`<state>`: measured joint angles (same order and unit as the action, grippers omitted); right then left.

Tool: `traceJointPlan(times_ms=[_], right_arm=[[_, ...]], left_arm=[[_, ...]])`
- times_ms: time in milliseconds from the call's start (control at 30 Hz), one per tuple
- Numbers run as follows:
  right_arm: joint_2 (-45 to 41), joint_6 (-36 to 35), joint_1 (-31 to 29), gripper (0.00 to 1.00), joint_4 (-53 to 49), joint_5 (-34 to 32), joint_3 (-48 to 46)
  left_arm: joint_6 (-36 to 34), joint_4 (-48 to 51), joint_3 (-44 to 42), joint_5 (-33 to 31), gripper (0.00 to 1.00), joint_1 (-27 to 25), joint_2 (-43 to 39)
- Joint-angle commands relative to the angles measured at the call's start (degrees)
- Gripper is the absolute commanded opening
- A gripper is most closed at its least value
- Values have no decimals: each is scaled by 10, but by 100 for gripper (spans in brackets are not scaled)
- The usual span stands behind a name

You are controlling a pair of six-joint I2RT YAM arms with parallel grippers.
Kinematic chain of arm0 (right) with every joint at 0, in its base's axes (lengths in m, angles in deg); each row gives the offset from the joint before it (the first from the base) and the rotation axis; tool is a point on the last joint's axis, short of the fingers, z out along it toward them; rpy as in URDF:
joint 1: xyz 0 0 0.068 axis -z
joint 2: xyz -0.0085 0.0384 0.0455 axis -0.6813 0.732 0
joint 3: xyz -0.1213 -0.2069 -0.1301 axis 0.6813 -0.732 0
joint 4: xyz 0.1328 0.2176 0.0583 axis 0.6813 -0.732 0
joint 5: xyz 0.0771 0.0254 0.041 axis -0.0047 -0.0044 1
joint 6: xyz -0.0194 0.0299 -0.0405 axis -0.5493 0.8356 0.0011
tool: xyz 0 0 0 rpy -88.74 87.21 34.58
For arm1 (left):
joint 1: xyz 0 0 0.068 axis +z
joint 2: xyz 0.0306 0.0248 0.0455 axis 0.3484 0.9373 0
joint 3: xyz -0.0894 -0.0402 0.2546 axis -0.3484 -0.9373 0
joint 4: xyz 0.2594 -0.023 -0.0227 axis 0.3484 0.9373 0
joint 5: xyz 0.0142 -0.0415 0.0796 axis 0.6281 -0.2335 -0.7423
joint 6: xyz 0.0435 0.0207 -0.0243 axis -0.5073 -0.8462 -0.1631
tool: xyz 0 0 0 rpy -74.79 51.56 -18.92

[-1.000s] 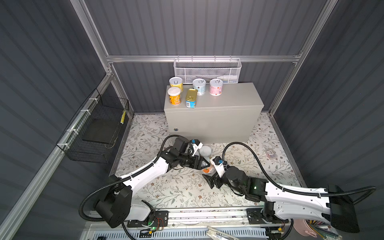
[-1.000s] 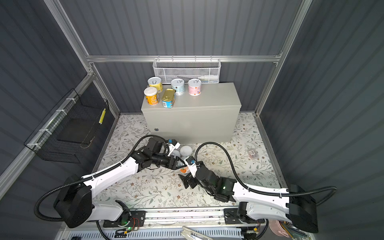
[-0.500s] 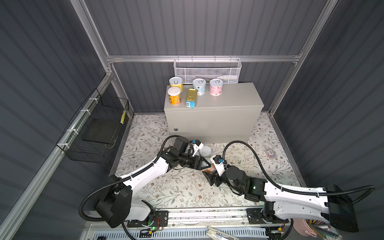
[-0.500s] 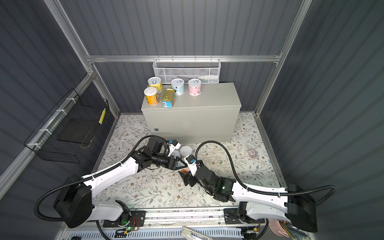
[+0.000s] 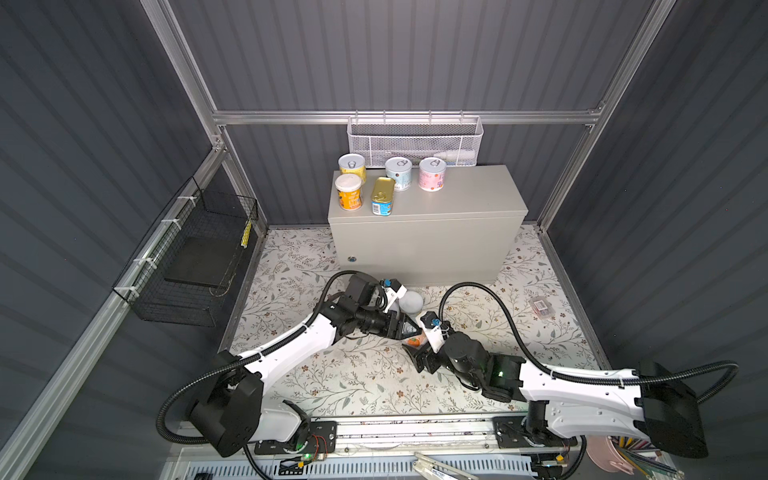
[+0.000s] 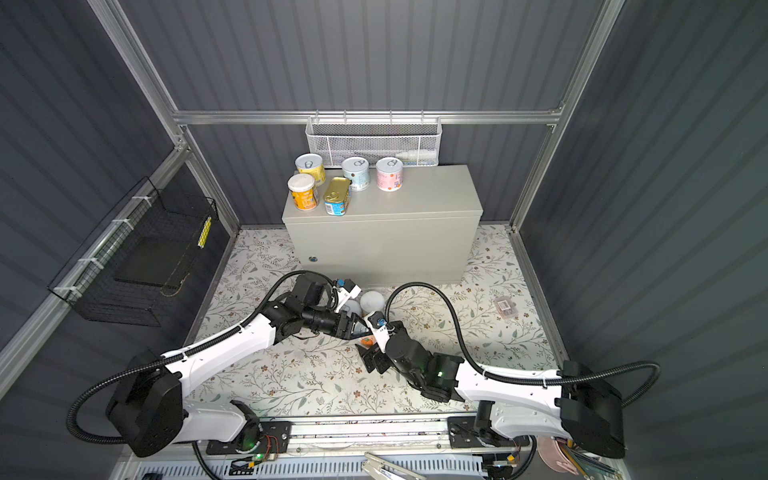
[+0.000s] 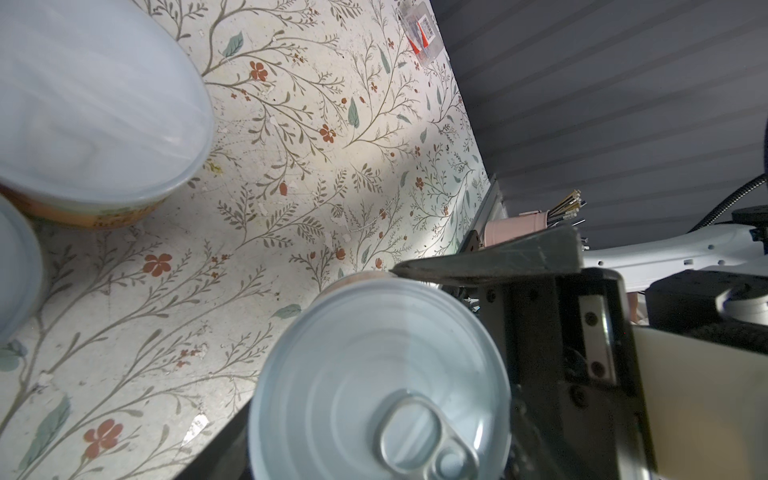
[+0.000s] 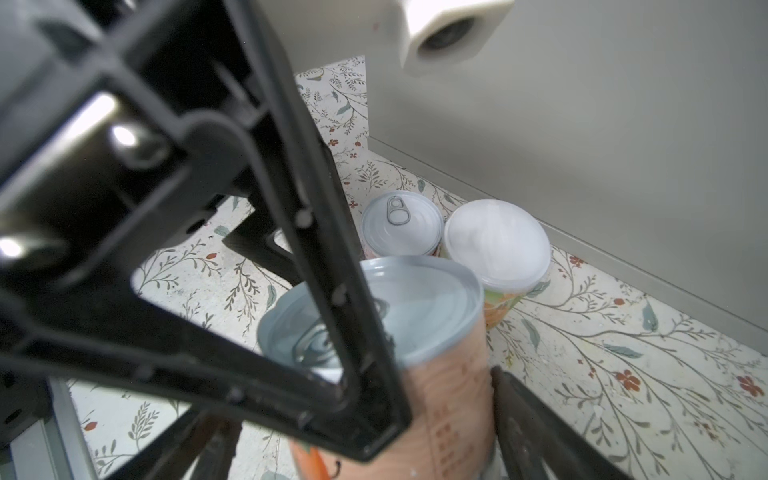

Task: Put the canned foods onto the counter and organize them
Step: 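Move the right gripper to the peach can held by the left gripper, then close the right gripper around the peach can held by the left gripper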

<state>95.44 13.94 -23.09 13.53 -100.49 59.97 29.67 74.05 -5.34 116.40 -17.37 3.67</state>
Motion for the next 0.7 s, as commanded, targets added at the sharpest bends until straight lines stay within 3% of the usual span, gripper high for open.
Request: traceJointPlan(times_ms=[0, 167, 667], right_arm=[[14, -3, -2, 89, 1, 14, 17], [19, 1, -1, 81, -2, 9, 21], [31, -3, 2, 84, 8, -1, 26]], left_arm=[[-5, -24, 20, 26, 53, 3, -25], [-5, -24, 18, 25, 53, 3, -33], [5, -31, 10, 33, 53, 3, -35]])
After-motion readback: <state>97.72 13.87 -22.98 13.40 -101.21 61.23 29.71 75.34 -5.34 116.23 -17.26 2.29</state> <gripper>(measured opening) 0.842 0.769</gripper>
